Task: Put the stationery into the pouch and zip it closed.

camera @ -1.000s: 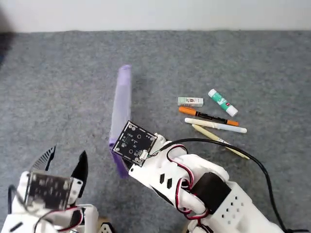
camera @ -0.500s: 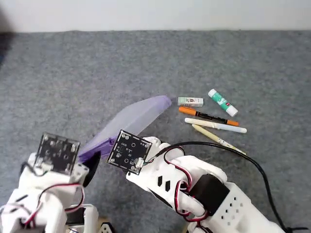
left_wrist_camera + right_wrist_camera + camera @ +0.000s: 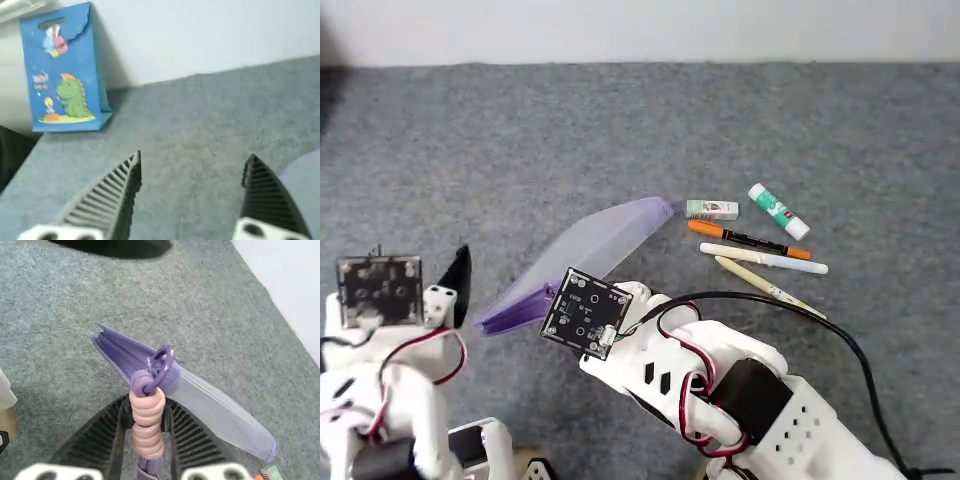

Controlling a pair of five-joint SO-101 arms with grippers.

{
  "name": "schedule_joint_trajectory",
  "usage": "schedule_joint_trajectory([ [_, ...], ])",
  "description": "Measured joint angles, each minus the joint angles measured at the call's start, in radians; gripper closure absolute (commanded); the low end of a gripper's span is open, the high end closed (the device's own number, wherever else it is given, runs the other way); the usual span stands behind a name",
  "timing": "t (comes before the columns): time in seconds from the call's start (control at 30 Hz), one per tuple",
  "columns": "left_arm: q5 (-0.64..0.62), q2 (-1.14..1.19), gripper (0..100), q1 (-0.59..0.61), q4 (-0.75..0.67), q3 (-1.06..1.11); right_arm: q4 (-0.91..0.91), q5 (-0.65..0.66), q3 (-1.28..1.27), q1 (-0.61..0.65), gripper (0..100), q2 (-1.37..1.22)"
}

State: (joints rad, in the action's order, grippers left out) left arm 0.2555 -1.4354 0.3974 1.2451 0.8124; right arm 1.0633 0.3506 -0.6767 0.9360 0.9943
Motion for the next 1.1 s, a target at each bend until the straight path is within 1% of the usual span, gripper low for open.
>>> schedule_joint_trajectory([
  [0.1,0.0,0.0,72,0.003,-0.055,0.146,-0.052,0.0,0.0,-0.028,99.1,0.0],
  [0.17,-0.006,0.005,72,-0.04,-0.066,0.249,-0.127,0.0,0.0,-0.071,99.1,0.0],
  [0.23,-0.002,0.014,74,-0.129,-0.043,0.295,-0.218,0.0,0.0,-0.095,99.1,-0.006],
  [0.3,-0.009,0.005,77,-0.261,0.008,0.295,-0.29,0.0,0.0,-0.098,99.1,-0.025],
  [0.4,-0.06,0.014,79,-0.465,0.034,0.256,-0.348,0.0,0.0,-0.095,99.1,-0.063],
  [0.47,-0.069,0.006,80,-0.555,0.04,0.229,-0.364,0.0,0.0,-0.097,99.1,-0.074],
  [0.5,-0.072,0.005,80,-0.572,0.04,0.216,-0.365,0.0,0.0,-0.097,99.1,-0.075],
  [0.53,-0.074,0.005,80,-0.572,0.04,0.206,-0.367,0.0,0.0,-0.092,99.1,-0.077],
  [0.6,-0.074,0.005,80,-0.522,0.048,0.181,-0.364,0.0,0.0,-0.094,99.1,-0.077],
  [0.73,-0.074,0.006,80,-0.336,0.098,0.08,-0.304,0.0,0.0,-0.084,99.1,-0.077],
  [0.8,-0.074,0.002,80,-0.264,0.127,0.026,-0.282,-0.002,0.0,-0.084,99.1,-0.077],
  [0.93,-0.074,0.002,80,-0.229,0.176,-0.068,-0.279,-0.003,0.0,-0.075,99.1,-0.078],
  [1.1,-0.074,0.002,80,-0.224,0.178,-0.121,-0.279,0.0,0.0,-0.046,99.1,-0.08],
])
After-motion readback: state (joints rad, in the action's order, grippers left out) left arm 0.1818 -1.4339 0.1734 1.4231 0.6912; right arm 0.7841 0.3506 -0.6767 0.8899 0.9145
